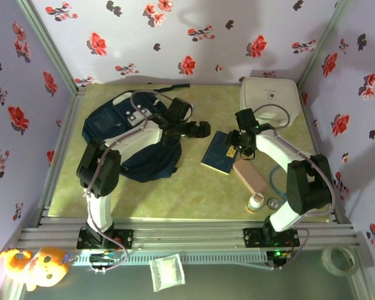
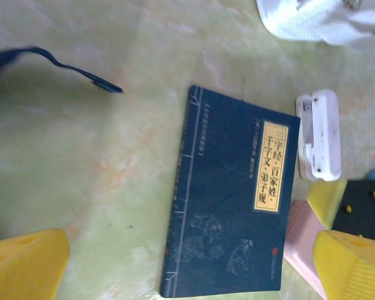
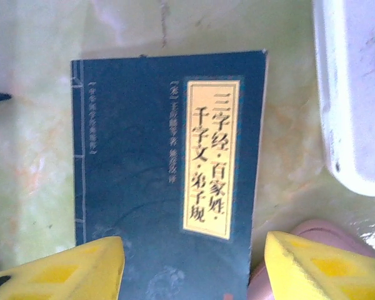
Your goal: Pack books, pencil case, and school supplies into a backpack
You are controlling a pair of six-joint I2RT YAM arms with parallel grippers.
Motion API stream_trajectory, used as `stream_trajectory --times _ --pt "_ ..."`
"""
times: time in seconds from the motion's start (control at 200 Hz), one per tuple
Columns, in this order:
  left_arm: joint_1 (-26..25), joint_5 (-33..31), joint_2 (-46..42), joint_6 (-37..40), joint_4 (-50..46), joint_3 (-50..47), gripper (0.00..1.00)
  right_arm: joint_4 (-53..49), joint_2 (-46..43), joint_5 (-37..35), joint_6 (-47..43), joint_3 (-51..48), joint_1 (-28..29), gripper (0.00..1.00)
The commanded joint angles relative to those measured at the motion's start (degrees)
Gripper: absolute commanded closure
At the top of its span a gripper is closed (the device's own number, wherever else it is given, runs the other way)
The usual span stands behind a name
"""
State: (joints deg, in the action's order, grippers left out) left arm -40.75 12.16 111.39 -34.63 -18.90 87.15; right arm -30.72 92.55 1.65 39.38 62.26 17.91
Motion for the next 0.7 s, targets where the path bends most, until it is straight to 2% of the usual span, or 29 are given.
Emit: stream_trajectory --times 0.0,0.095,0.285,0.54,0.695 --pt "-2.33 2.25 3.62 -1.14 -2.13 3.13 0.00 -4.09 4.17 -1.29 -3.49 2.53 -1.34 0.44" --pt "-3.43 2.36 6.59 -0.22 -4.48 5.53 0.01 -3.91 7.31 -0.77 -4.39 4.21 -1.94 0.51" --pt "-3.71 2.43 11.39 0.20 -9.42 10.21 0.11 -3.16 11.33 -1.17 -4.82 6.25 -1.98 0.65" --pt "-3.54 2.30 14.05 -0.78 -10.12 11.74 0.18 -2.78 14.81 -0.45 -5.71 6.89 -1.85 0.70" --pt "-2.94 1.96 15.25 -2.37 -10.10 11.48 0.24 -0.70 15.64 3.44 -6.27 7.15 -1.72 0.73"
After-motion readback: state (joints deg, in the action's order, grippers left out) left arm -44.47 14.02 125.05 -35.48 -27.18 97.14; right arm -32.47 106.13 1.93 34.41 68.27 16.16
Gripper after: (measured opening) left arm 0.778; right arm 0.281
